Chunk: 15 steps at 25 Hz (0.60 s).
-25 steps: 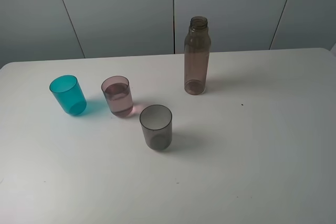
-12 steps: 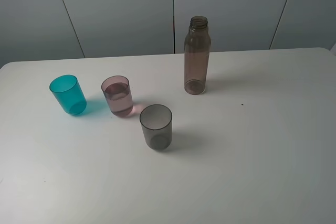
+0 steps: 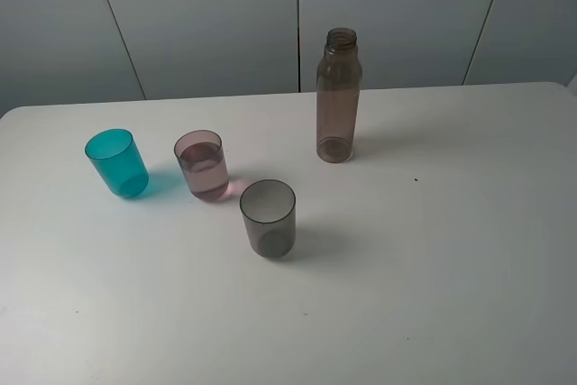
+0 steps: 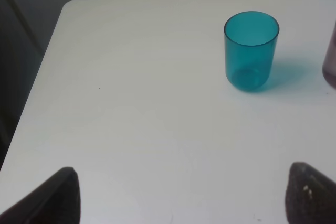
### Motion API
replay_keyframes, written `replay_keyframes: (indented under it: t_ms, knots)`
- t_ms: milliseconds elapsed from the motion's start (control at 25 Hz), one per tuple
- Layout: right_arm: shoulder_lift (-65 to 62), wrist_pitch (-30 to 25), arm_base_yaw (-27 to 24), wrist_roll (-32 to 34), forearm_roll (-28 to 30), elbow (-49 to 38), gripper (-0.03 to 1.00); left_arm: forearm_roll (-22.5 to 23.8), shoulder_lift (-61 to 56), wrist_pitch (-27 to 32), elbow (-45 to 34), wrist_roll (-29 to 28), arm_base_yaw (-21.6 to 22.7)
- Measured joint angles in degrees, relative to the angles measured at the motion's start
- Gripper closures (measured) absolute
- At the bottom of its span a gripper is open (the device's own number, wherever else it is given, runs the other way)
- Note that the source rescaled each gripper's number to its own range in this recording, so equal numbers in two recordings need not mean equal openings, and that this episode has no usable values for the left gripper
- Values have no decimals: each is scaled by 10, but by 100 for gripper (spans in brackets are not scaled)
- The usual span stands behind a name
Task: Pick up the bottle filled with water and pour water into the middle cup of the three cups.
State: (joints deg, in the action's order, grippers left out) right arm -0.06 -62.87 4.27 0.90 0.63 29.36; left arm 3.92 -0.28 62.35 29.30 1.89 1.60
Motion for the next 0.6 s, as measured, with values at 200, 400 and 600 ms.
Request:
replay_keyframes:
  t_ms: [200, 400, 600]
  knots:
    - [0, 0, -17, 0, 0, 0, -3, 0, 0, 0, 0, 0, 0]
    - [0, 0, -17, 0, 0, 0, -3, 0, 0, 0, 0, 0, 0]
    - [0, 0, -17, 0, 0, 0, -3, 0, 0, 0, 0, 0, 0]
